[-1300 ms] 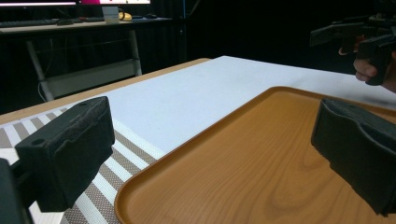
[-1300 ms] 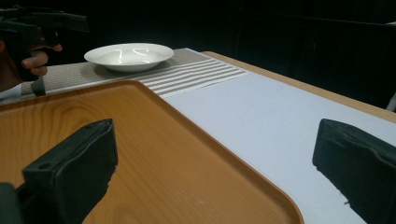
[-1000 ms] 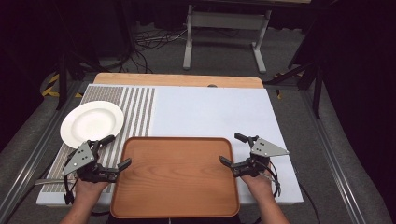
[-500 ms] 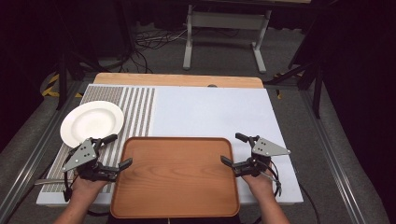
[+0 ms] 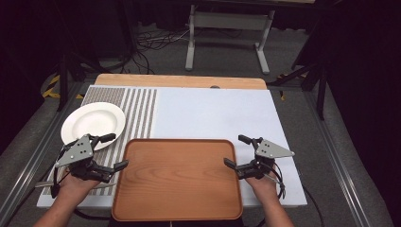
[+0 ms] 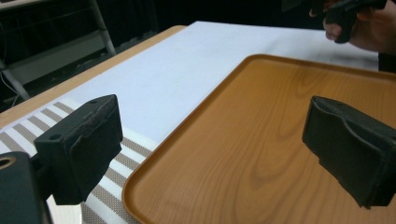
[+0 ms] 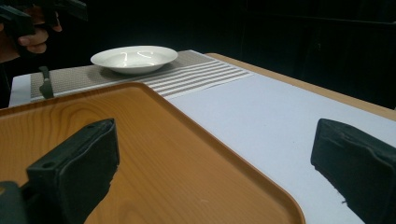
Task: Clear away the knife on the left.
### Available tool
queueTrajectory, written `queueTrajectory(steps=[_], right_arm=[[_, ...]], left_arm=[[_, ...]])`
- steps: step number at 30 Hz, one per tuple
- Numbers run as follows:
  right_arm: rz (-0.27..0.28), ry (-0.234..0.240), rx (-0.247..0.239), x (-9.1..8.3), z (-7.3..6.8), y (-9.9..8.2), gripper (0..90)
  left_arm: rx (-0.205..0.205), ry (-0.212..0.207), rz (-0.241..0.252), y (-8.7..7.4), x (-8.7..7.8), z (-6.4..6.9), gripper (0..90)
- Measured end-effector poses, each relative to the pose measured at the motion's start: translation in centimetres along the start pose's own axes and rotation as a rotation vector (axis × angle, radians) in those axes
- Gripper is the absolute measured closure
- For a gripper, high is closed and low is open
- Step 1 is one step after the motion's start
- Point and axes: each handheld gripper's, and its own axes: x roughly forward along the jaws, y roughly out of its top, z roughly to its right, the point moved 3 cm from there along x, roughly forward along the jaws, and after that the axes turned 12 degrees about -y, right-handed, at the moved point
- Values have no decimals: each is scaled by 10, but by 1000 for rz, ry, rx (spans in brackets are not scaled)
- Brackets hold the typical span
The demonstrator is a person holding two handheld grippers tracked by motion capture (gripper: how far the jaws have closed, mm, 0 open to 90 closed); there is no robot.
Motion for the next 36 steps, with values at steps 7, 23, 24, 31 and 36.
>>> queueTrajectory(steps=[7, 23, 24, 31, 36], right_arm=[[1, 3, -1, 0, 0, 0, 19], [0, 18, -2, 1, -1, 0, 21], [0, 20, -1, 1, -1, 0, 21], [1, 25, -1, 1, -1, 0, 21], [4, 30, 2, 1, -1, 0, 21]], left_arm=[[12, -33, -90, 3, -15, -6, 71], [26, -66, -335, -2, -49, -19, 114], [24, -67, -347, -3, -50, -20, 119], [-4, -125, -424, -9, -56, -24, 143], [-38, -151, -461, -15, -63, -28, 188]])
